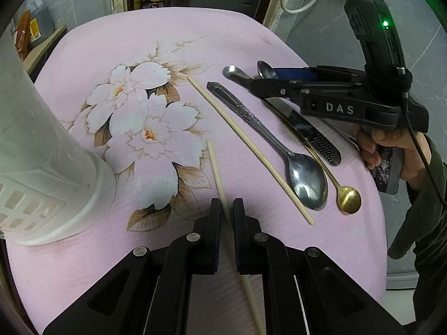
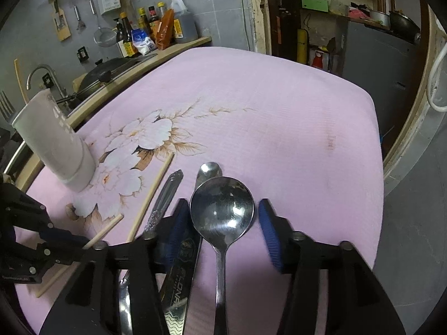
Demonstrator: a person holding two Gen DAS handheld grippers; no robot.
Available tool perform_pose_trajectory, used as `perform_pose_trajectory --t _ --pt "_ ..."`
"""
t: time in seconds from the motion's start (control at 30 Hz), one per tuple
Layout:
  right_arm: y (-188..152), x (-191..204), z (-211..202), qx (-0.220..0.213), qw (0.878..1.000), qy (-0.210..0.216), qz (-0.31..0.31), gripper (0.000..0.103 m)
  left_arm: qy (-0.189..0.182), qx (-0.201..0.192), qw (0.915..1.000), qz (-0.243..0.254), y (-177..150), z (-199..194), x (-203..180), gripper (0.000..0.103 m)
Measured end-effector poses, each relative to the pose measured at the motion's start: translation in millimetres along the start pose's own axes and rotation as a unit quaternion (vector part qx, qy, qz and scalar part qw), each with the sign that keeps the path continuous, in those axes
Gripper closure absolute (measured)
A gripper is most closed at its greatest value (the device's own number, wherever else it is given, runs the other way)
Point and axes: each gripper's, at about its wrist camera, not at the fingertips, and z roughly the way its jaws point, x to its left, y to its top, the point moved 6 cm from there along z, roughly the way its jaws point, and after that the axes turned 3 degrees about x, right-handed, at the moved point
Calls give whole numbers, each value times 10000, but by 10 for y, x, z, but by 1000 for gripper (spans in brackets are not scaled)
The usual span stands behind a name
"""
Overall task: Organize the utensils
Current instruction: 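Lift the spoon and chopstick and carry them over the white basket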
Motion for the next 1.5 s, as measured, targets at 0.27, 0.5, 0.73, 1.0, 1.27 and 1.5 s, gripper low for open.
perform_pose_trajectory --t 0.27,0.5,0.73,1.0,1.27,1.5 --pt "-60 64 -186 -404 9989 -218 -1 62 161 -56 9998 126 -27 -20 -96 99" --pt "-158 243 -556 -1140 9922 -495 -92 62 -66 -750 9972 19 -217 -194 -145 101" --pt "-216 546 -824 -1759 9821 -605 -290 62 -46 -1722 9850 -39 -387 -548 -179 101" --pt "-201 863 -1138 -2453 9668 -551 -464 63 77 -2741 9613 -269 -461 -953 -146 101" --pt "-111 1120 -1360 -2783 9583 -376 -532 63 -141 -3568 9330 -452 -598 -1496 -23 101" --pt "129 1443 -1594 -3183 9463 133 -557 63 44 -4229 9041 -613 -610 -2064 188 101"
